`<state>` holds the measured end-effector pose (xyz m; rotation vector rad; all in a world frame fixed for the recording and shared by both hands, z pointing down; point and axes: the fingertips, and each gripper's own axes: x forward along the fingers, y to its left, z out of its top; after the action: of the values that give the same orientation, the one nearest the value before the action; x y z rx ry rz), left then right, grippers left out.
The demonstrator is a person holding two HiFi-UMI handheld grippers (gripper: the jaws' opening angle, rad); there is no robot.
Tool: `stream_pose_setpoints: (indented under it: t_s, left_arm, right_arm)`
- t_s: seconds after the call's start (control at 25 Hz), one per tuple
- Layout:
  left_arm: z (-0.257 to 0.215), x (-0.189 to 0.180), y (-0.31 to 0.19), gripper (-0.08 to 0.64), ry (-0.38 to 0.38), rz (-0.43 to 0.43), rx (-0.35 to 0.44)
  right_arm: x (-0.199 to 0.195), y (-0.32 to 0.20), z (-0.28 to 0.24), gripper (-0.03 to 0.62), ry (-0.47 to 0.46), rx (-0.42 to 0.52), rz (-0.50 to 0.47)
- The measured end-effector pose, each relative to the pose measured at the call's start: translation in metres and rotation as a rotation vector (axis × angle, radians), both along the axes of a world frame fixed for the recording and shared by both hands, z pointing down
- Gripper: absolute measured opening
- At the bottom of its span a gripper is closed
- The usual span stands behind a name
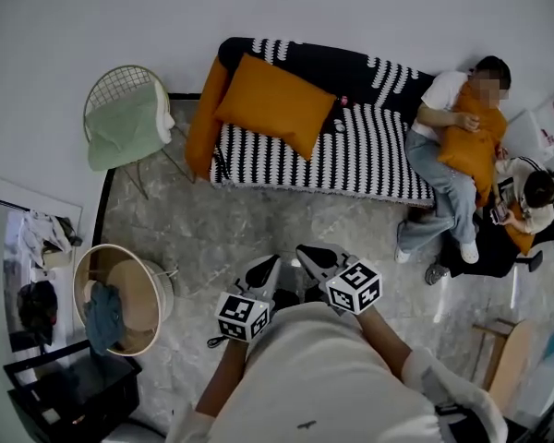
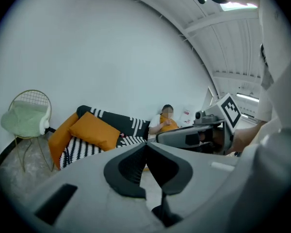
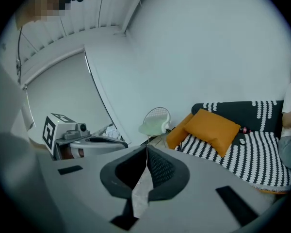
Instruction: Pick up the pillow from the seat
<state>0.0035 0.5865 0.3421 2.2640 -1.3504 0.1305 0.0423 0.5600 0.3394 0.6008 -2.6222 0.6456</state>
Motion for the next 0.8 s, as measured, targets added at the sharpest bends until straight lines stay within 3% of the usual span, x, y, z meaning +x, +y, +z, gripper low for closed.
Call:
stream_pose_setpoints:
  t_s: [0.48, 0.8]
  left_arm:
    - [0.018, -0.039, -0.007, 0.011, 0.002, -0.016, -0.067]
    - [0.019, -0.047, -0.056, 0.011, -0.024, -0.022, -0.090]
  right_arm:
    - [-0.022, -0.027, 0.017, 0.009, 0.025, -0.061, 0.058]
    - [-0.026, -0.082, 0.018, 0.009, -0.012, -0.063, 0.075]
